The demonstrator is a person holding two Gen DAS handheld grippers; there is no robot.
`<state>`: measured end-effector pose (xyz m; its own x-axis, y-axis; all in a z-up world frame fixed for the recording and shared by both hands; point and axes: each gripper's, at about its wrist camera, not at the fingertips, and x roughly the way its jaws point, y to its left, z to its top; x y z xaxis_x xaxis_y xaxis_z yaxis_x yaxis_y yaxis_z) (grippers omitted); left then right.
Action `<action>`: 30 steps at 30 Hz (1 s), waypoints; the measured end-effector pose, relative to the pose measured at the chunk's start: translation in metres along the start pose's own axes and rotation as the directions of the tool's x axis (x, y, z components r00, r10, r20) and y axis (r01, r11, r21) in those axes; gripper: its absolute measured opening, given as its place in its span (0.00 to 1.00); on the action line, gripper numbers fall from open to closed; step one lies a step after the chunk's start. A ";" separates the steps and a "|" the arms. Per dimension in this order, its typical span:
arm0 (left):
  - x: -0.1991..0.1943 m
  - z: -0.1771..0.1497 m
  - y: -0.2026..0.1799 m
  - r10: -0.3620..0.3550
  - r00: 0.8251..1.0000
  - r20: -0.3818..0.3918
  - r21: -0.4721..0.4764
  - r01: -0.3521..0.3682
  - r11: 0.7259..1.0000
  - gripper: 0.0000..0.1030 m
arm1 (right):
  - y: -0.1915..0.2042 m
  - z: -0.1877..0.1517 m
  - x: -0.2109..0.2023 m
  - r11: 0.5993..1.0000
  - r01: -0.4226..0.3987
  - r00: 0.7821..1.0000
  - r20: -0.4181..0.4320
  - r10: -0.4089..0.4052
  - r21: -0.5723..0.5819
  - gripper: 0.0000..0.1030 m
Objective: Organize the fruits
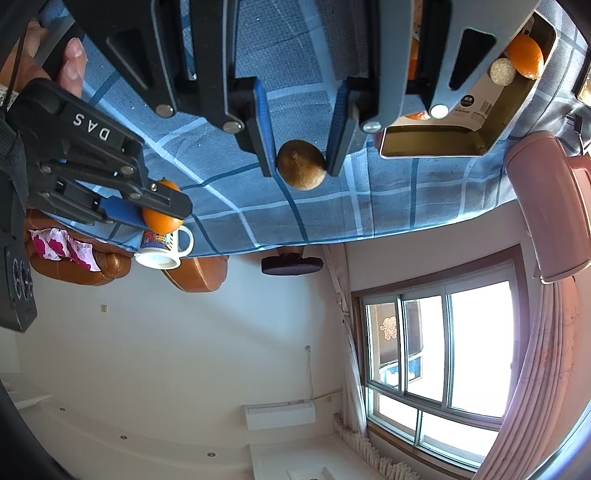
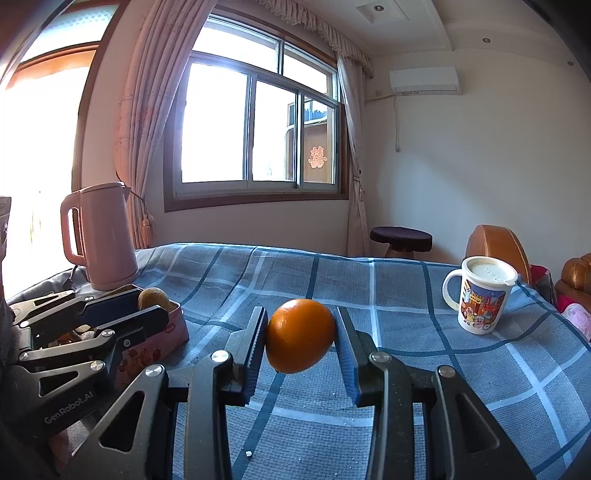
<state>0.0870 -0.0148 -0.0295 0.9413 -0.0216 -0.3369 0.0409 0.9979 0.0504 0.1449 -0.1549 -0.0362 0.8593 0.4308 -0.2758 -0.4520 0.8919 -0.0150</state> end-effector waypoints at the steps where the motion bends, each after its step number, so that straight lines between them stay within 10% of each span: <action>1: 0.000 0.000 0.000 -0.001 1.000 0.000 -0.002 0.001 1.000 0.29 | 0.000 0.000 0.000 1.000 0.000 1.000 0.000 0.000 0.000 0.37; 30: -0.021 -0.007 0.015 0.004 1.000 0.016 -0.030 -0.003 1.000 0.29 | 0.032 -0.001 -0.008 0.998 -0.053 0.999 0.010 0.053 -0.040 0.37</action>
<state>0.0653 0.0007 -0.0280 0.9466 -0.0187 -0.3220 0.0276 0.9994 0.0231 0.1236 -0.1297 -0.0352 0.8364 0.4787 -0.2670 -0.5056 0.8619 -0.0386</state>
